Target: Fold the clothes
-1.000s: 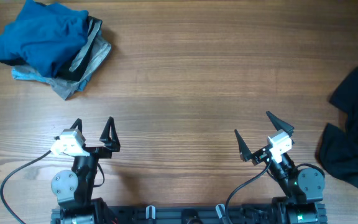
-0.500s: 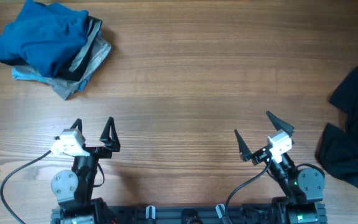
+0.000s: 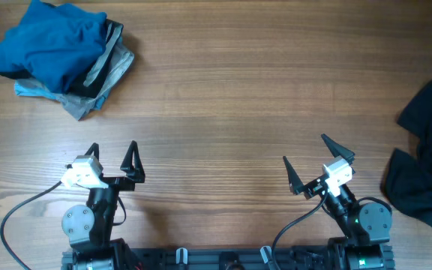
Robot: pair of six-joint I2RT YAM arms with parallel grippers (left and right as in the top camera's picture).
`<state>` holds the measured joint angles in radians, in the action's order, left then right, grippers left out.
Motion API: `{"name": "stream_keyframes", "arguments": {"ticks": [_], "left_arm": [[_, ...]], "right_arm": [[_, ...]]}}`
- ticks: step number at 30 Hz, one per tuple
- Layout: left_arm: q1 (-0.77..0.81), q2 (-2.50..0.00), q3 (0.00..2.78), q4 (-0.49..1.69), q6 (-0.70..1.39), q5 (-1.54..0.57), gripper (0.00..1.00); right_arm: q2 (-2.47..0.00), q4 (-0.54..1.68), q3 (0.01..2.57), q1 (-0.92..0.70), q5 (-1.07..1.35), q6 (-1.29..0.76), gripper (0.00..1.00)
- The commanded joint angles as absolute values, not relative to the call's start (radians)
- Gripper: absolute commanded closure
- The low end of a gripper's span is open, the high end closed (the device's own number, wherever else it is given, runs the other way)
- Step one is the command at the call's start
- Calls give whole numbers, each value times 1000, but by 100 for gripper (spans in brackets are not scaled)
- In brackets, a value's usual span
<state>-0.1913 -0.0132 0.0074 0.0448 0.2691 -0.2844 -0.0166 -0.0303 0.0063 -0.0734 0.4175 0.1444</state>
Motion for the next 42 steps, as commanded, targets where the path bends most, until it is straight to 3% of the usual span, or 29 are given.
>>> {"name": "stream_keyframes", "arguments": {"ticks": [1, 23, 26, 32, 35, 42], "left_arm": [[-187, -7, 6, 50, 270, -275, 0], [-187, -7, 6, -12, 271, -277, 0], [-187, -7, 6, -22, 278, -280, 0], [-187, -7, 10, -102, 278, -307, 0], [-187, -7, 102, -116, 278, -312, 0], [-187, -229, 434, 163, 278, -241, 0]], "right_arm": [[-17, -33, 5, -78, 414, 158, 0], [-17, -49, 5, -78, 414, 159, 0], [-17, -104, 5, -78, 524, 159, 1], [-17, -196, 21, -78, 505, 6, 0], [-35, -86, 132, -78, 330, -218, 0], [-390, 239, 479, -78, 310, -227, 0]]}}
